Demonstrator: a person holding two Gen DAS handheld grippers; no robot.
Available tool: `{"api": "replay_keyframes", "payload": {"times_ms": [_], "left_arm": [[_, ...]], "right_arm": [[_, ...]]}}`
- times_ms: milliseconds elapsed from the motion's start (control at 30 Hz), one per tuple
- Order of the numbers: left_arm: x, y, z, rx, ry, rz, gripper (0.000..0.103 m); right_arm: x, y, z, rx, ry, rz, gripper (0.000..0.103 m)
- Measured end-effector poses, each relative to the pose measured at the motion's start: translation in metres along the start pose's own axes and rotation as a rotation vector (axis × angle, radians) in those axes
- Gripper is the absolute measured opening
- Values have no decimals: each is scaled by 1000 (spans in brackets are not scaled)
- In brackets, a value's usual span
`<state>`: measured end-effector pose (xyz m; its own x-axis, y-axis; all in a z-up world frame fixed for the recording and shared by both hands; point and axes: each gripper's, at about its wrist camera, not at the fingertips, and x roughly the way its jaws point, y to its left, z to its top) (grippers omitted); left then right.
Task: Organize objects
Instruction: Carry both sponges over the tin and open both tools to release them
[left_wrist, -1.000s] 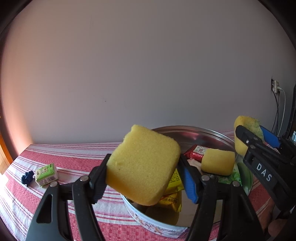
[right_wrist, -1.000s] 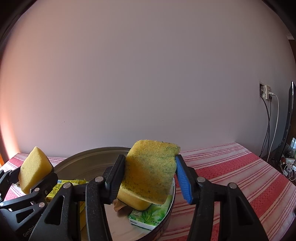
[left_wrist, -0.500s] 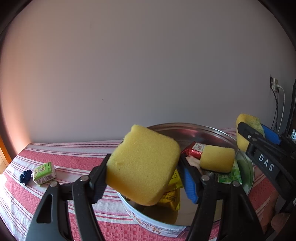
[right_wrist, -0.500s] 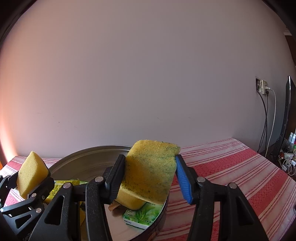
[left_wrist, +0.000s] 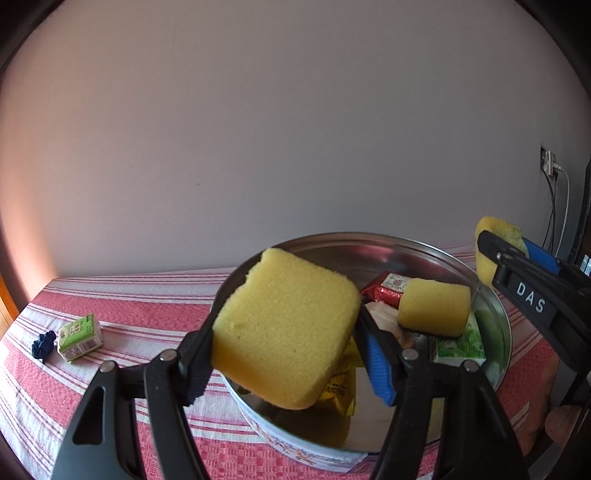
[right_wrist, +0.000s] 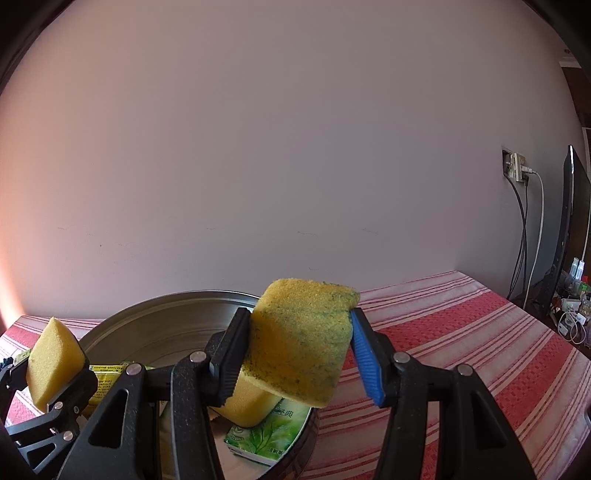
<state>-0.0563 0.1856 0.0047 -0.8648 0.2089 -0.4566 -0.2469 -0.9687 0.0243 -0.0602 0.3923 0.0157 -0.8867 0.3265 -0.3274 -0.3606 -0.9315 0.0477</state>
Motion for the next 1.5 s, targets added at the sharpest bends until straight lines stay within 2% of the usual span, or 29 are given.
{"api": "replay_keyframes", "payload": {"times_ms": [133,633,1033,1400,1500], "left_arm": [[2,-5,2,9,5,-8,69],[20,-22,18,21,29,-32,69],[21,-9,14,-6,50,-44,69],[25,-6,14,-4,53,-38,69],[36,-8,14,-7,62,-39,69]], "right_arm": [[-2,-6,-3,-2,3,-18,56],[8,-6,-6,23,37,3,56],[28,-17,-10,-7,52,-1,56],[22,5,-10,-42,77,33,56],[20,10,-10,-47,82,38,56]]}}
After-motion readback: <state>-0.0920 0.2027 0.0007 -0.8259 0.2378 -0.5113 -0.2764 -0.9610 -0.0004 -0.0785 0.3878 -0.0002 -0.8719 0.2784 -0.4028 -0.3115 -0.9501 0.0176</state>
